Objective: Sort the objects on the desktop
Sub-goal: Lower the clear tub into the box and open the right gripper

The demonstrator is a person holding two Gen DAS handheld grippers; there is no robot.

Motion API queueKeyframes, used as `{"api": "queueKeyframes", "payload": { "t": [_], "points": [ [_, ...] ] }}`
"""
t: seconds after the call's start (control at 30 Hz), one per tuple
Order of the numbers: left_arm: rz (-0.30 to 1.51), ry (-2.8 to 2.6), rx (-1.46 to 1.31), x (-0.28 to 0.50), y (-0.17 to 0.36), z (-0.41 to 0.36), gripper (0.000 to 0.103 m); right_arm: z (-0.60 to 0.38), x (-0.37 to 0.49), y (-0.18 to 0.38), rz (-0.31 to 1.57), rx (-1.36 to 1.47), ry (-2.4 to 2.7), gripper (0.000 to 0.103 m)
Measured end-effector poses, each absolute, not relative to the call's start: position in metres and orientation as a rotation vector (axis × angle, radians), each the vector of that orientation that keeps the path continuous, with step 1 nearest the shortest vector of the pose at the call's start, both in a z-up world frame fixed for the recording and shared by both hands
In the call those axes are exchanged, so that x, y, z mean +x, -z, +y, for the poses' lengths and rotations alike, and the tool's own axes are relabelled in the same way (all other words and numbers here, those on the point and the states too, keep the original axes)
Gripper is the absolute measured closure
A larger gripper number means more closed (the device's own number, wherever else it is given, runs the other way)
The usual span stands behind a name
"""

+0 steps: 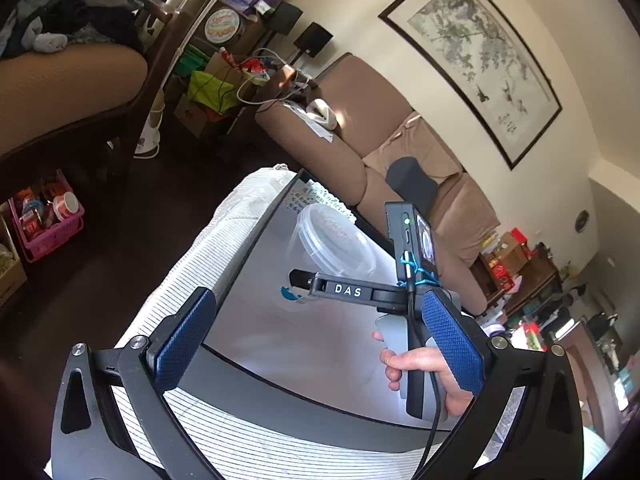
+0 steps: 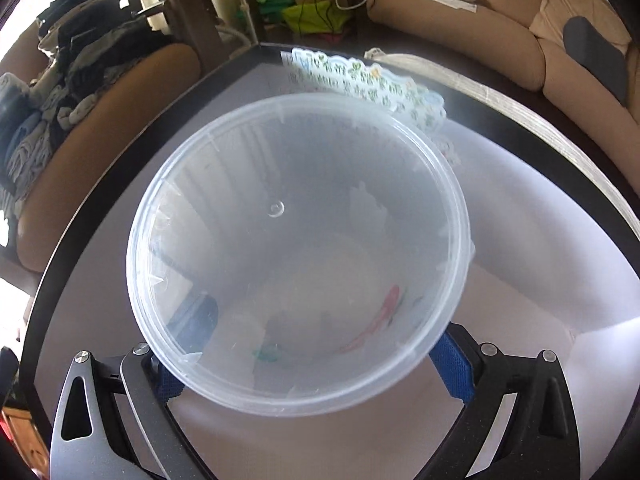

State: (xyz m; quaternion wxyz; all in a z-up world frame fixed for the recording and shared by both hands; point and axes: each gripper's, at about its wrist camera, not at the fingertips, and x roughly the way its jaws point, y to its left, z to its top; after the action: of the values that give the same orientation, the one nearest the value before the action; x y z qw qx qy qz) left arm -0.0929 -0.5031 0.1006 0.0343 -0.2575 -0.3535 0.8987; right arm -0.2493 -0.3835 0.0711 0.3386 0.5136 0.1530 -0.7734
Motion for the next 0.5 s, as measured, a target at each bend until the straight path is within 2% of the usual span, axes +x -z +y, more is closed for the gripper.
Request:
{"api": "queueKeyframes", "payload": {
  "t": [0.13, 0.3, 0.5],
  "points": [
    [-1.078, -2.762, -0.795, -0.094, -0.102, -0.501, 0.000, -0.386, -0.252, -0.072, 0.362, 1.349, 2.024, 0.009],
    [-1.086, -2.758, -0.787, -0.093, -0.103, -0.500, 0.000, -0.394, -0.266, -0.073, 0.226, 1.353, 2.064, 0.009],
    [-1.079, -2.755, -0.795, -0.094, -0.103, -0.499, 0.000, -0.409, -0.270, -0.071, 0.238, 1.338, 2.080, 0.006]
  ]
}}
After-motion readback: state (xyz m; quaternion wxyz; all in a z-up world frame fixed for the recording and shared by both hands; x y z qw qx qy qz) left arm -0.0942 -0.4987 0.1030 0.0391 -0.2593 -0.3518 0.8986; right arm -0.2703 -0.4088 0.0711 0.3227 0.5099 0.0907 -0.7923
